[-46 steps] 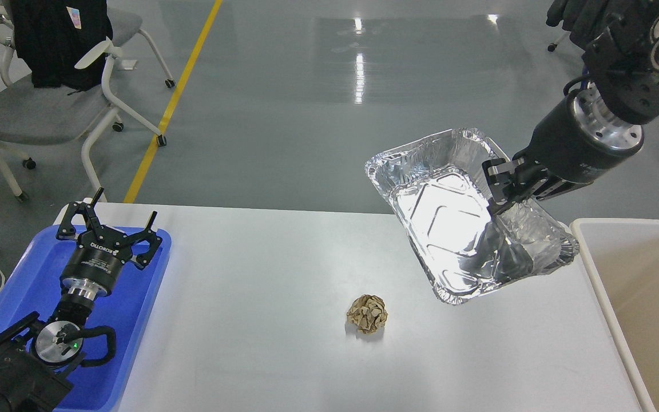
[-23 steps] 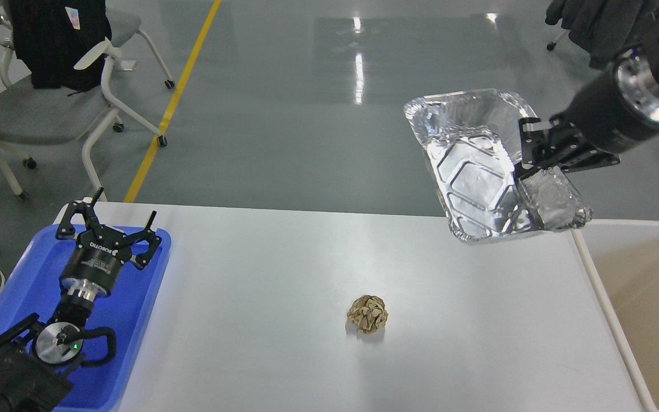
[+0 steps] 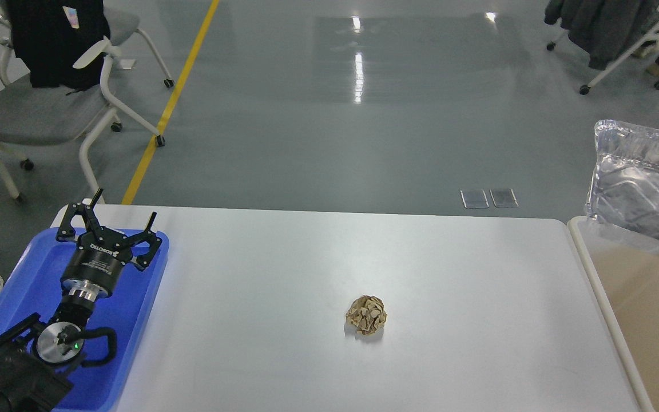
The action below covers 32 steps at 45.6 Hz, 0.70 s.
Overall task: Tidy desktop
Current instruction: 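Carry the foil tray over the white bin and release it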
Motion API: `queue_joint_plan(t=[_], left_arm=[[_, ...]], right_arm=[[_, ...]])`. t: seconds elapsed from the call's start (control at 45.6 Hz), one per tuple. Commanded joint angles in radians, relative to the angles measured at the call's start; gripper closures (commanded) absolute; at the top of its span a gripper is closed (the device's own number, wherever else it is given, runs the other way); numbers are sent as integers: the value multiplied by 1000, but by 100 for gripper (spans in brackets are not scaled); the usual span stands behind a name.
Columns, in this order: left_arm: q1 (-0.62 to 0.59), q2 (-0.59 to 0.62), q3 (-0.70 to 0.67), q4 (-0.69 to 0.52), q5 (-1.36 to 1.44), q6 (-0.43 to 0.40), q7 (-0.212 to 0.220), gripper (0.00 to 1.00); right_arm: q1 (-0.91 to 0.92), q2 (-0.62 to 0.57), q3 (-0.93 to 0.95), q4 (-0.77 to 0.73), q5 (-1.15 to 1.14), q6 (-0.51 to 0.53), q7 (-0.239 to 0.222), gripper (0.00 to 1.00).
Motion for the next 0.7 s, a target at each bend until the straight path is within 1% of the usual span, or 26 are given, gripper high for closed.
queue_joint_plan(t=[0.0,0.176,0.329,0.483,0.68], left_arm=[[0,0,0,1,0,0,0,1],[0,0,0,-1,0,0,0,1],[0,0,0,1,0,0,0,1],[0,-1,0,1,0,0,-2,1],[0,-1,0,1,0,0,-2,1]], right_arm=[[-287,-105,92,-133,51,-82,-4,100],[-428,-113,203,-135,92,-191,-6,100],[-517,-108,246,-135,135,-300,-6,100],[-615,-93,290,-135,230,-401,-6,100],[-678,-42,336,-132,287,-463,-6,100]])
